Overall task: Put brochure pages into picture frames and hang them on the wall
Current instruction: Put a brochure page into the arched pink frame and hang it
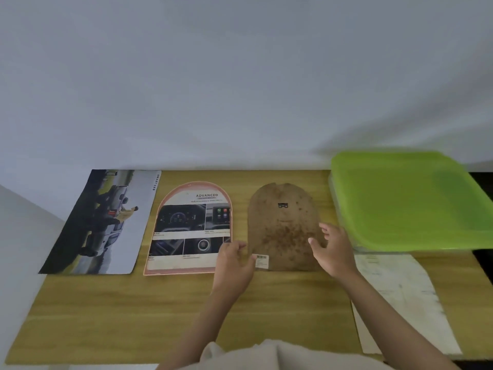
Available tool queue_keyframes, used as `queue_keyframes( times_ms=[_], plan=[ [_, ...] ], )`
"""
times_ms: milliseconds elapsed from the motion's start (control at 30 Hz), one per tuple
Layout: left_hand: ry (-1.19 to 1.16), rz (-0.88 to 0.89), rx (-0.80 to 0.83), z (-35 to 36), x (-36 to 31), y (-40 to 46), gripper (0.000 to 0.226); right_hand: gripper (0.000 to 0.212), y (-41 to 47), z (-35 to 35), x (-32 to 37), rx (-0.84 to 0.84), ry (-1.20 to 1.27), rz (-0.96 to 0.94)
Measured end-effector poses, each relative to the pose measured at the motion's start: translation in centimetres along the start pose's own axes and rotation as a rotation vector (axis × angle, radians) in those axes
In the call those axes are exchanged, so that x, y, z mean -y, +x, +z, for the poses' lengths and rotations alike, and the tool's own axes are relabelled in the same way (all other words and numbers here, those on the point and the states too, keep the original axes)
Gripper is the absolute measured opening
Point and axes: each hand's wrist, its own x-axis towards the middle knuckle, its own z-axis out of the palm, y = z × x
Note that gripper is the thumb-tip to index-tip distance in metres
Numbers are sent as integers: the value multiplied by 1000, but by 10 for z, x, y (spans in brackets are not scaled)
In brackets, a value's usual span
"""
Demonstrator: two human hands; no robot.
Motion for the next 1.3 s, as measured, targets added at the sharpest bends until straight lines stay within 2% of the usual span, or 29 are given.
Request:
queue_keyframes(
  times_ms=[167,400,533,700,933,1300],
  plan=[
    [87,-131,65,32,-16,-11,53,61,1,-7,-19,107,-89,78],
    [93,-223,30,38,-29,-7,57,64,10,-3,-17,122,-70,106],
    [45,-275,16,33,-28,4,60,58,10,-1,-17,32,48,135],
    [-13,-258,40,25,-26,7,55,52,0,0,-2,-76,197,189],
    [-87,-235,-27,-19,-4,-6,60,49,-24,10,38,-60,277,140],
    [-104,-213,-74,-131,55,5,56,56,-51,88,131,57,284,93]
  ],
)
